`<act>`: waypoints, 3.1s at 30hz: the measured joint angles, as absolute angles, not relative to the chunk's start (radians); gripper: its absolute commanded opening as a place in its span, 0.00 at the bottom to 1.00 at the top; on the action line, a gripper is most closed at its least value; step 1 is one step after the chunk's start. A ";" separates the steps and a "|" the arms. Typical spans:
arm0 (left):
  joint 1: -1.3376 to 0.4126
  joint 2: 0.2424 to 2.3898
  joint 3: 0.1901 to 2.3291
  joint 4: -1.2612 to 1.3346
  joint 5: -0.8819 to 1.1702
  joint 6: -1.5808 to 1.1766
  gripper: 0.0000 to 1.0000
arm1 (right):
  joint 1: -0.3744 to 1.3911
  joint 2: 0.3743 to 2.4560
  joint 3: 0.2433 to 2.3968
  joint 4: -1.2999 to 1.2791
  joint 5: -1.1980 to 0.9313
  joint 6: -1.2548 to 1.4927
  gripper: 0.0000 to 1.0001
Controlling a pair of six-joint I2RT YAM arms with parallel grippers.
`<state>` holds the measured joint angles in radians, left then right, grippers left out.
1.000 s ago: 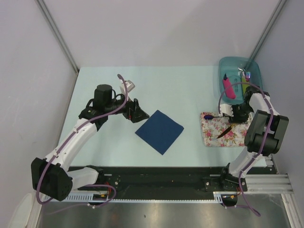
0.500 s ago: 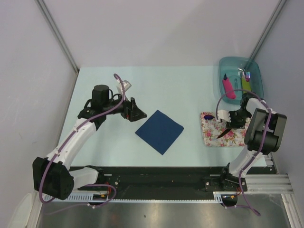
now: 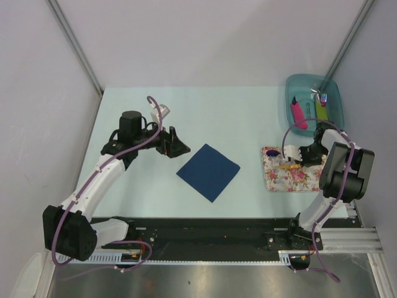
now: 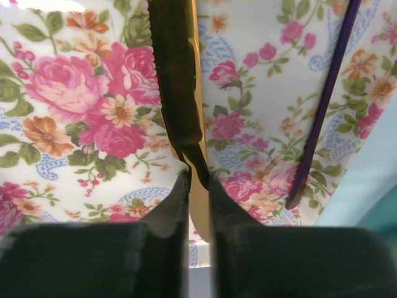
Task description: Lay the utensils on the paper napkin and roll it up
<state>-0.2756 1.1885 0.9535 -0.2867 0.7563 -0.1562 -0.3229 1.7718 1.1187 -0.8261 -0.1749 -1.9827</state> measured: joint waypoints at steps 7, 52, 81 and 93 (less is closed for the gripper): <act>-0.273 1.192 0.955 -0.292 0.743 -0.158 0.94 | -0.322 1.742 1.110 -0.894 -0.178 -1.991 0.00; -0.273 1.211 0.942 -0.262 0.739 -0.248 0.88 | -0.228 1.693 1.414 -1.301 -0.484 -1.543 0.00; -0.273 1.225 0.926 -0.253 0.735 -0.270 0.89 | -0.141 1.736 1.111 -0.883 -0.270 -1.043 0.48; -0.273 1.223 0.916 -0.253 0.717 -0.269 0.89 | -0.107 1.682 1.015 -0.720 -0.182 -0.942 0.15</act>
<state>-0.2726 1.2232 0.9157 -0.2535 0.7174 -0.2691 -0.1074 1.6825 1.0153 -0.7204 -0.1822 -0.9417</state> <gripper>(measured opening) 0.895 0.265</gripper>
